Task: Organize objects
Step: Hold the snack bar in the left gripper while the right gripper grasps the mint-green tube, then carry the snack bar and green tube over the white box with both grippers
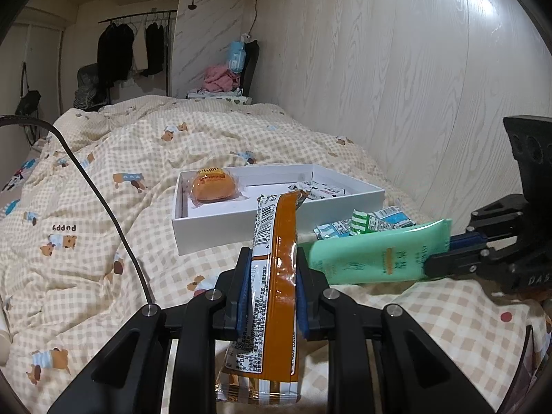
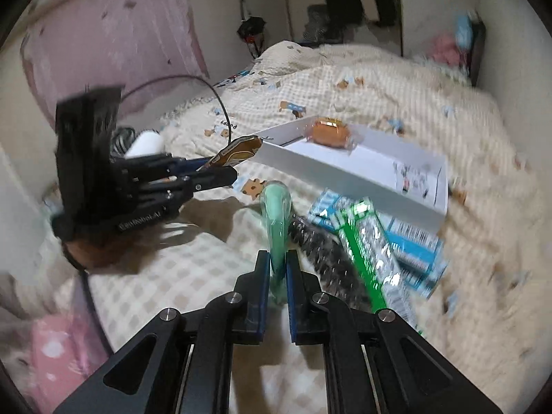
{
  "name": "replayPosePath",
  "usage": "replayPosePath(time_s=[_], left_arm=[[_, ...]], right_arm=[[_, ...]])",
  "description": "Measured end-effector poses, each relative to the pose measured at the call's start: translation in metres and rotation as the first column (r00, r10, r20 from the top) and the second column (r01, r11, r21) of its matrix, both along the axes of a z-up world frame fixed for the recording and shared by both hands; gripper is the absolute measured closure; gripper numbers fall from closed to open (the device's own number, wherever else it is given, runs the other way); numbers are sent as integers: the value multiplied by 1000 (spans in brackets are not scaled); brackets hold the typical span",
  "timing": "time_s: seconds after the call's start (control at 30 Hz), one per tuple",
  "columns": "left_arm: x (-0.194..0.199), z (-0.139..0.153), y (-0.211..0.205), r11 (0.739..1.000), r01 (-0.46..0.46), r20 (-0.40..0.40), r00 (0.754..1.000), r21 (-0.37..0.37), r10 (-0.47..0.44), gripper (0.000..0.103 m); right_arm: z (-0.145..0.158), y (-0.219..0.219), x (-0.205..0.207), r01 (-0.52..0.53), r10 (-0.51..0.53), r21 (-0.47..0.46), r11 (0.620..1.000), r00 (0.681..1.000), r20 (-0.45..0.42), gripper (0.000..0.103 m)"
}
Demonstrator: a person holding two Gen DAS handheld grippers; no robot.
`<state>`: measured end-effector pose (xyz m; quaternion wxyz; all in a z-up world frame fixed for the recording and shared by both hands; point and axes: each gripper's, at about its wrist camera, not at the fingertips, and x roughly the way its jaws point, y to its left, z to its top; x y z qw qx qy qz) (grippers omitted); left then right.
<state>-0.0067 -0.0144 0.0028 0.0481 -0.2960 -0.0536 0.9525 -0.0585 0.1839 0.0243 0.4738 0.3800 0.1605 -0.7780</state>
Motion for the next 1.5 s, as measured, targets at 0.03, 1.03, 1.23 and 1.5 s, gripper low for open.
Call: replayPosePath(time_s=[0.03, 1.03, 1.23, 1.5], left_arm=[[0, 0, -1, 1000, 0, -1, 1000, 3, 0, 78], [2, -1, -5, 1000, -3, -14, 1000, 15, 3, 78], [4, 0, -6, 1000, -3, -12, 1000, 21, 4, 78], [3, 1, -6, 1000, -2, -5, 1000, 23, 2, 78]], right_arm=[[-2, -5, -2, -10, 10, 10, 1000, 1000, 12, 92], [1, 16, -36, 137, -57, -273, 952, 958, 281, 93], [2, 36, -29, 162, -54, -354, 921, 954, 296, 93], [-4, 55, -18, 212, -99, -503, 838, 965, 243, 93]])
